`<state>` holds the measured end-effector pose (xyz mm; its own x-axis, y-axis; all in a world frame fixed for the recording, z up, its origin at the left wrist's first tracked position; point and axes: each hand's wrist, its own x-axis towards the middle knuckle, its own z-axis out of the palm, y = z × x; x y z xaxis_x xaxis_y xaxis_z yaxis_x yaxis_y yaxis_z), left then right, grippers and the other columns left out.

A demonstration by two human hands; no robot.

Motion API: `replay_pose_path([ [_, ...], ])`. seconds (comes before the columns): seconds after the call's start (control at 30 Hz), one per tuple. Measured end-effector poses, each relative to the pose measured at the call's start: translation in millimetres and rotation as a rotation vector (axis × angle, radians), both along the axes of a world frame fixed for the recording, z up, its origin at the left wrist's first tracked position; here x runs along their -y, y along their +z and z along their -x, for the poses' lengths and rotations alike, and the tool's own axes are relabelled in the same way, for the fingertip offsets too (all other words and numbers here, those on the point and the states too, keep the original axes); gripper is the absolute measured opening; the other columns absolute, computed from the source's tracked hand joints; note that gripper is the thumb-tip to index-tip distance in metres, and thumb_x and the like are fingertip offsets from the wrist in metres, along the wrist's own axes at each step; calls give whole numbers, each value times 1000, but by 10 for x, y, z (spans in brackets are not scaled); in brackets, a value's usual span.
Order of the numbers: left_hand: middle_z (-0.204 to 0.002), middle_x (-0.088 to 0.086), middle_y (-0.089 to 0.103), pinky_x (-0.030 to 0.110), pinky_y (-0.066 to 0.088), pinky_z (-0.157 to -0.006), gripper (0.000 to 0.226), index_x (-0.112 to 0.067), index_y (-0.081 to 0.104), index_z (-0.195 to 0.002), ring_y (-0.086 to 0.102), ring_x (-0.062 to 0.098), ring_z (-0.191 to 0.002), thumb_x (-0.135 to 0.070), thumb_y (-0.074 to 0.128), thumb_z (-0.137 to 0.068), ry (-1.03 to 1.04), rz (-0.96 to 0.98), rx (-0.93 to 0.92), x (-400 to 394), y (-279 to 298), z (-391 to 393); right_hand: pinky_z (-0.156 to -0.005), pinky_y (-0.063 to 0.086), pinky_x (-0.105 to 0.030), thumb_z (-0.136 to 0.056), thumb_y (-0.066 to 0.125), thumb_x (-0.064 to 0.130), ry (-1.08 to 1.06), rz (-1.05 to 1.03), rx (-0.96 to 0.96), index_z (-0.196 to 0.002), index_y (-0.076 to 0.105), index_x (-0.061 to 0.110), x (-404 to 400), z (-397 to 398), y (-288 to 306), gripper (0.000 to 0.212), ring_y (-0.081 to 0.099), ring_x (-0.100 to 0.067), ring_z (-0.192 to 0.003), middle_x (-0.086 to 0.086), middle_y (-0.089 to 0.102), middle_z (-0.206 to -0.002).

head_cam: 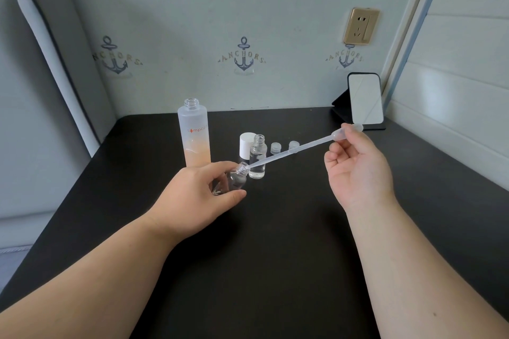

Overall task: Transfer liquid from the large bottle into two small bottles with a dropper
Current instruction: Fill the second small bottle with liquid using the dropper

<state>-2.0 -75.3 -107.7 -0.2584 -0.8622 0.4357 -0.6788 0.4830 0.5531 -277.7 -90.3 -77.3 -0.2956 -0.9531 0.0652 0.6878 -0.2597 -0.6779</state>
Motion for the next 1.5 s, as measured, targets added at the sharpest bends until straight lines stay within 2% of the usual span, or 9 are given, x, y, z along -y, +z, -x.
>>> replay_pose_path([
  [0.23, -89, -22, 66, 17, 45, -72, 42, -40, 67, -119, 61, 2, -87, -52, 75, -80, 2, -7, -8, 17, -23, -12, -61, 45, -20, -91, 72, 12, 4, -5, -5, -73, 74, 17, 10, 11, -5, 19, 55, -11, -64, -1, 66, -81],
  [0.43, -94, -31, 61, 5, 41, -68, 38, -42, 67, -116, 60, -2, -85, -48, 77, -81, -12, 3, -11, 4, -15, -8, -56, 44, -18, -92, 70, 12, 3, -14, -57, -72, 77, 18, -5, 5, 3, 22, 52, -10, -59, 1, 68, -81],
  [0.73, -93, -24, 65, 14, 47, -73, 38, -43, 67, -117, 62, 2, -89, -48, 77, -81, -22, -12, -16, -4, -1, -3, -53, 37, -17, -94, 67, 10, 19, -26, -73, -67, 76, 20, -25, -4, 33, 30, 43, -9, -53, 3, 66, -79],
  [0.83, -93, -25, 65, 9, 43, -70, 38, -42, 68, -117, 61, 2, -89, -48, 77, -80, -22, 1, -14, -8, 2, 1, -53, 36, -17, -95, 65, 9, 20, -26, -82, -67, 76, 20, -31, -5, 43, 32, 41, -9, -52, 3, 65, -78],
  [1.0, -96, -26, 61, 9, 41, -67, 36, -44, 67, -116, 58, 1, -83, -46, 77, -81, -26, 14, 0, -14, 9, 8, -52, 36, -17, -94, 67, 8, 12, -38, -86, -71, 74, 19, -32, 8, 38, 27, 40, -9, -52, 3, 65, -75],
  [1.13, -94, -25, 61, 7, 41, -68, 37, -42, 67, -117, 59, 2, -83, -47, 76, -81, -20, 15, 9, -7, 6, 14, -54, 40, -17, -94, 68, 8, -14, -34, -78, -82, 74, 14, -19, -1, 28, 15, 48, -9, -56, 1, 67, -78],
  [1.27, -94, -26, 62, 10, 41, -65, 35, -42, 66, -114, 59, 3, -83, -52, 72, -81, -3, 15, 26, 0, 9, 17, -59, 46, -20, -93, 69, 11, -33, -20, -34, -77, 79, 14, -16, -19, 18, 19, 57, -13, -61, -3, 70, -81],
  [1.37, -92, -28, 62, 15, 45, -63, 28, -42, 65, -106, 60, 6, -79, -53, 70, -81, 14, -2, 12, -10, 19, 21, -61, 49, -21, -93, 69, 12, -42, -16, 17, -87, 75, 11, -14, -7, 28, 8, 59, -14, -63, -3, 69, -79],
  [1.5, -83, -30, 62, 12, 44, -62, 21, -39, 63, -95, 60, 5, -74, -50, 74, -81, 27, -37, -17, -15, 24, 18, -61, 50, -22, -93, 68, 12, -54, -27, 87, -96, 72, 9, -6, 10, 31, 5, 61, -13, -63, -1, 68, -76],
])
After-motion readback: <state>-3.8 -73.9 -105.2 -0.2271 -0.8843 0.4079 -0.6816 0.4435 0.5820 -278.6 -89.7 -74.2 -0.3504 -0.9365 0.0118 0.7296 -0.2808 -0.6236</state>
